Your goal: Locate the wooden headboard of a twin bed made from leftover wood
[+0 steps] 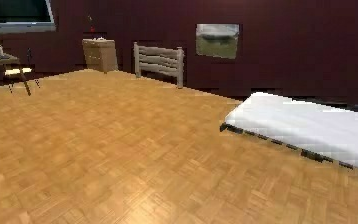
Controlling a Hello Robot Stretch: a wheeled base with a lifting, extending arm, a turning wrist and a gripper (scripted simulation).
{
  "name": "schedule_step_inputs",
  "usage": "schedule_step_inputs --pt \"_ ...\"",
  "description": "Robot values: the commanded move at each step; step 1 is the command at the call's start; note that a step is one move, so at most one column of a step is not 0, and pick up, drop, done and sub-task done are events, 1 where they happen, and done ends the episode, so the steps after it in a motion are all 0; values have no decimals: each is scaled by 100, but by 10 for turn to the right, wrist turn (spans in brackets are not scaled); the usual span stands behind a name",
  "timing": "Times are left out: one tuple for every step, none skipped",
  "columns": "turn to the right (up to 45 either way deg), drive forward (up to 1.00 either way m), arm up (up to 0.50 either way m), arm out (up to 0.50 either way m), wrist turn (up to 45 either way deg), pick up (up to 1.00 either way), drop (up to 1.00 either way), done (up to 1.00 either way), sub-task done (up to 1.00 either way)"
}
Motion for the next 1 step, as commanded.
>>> schedule_step_inputs --pt "0 100 0 0 0 0 0 0 0"
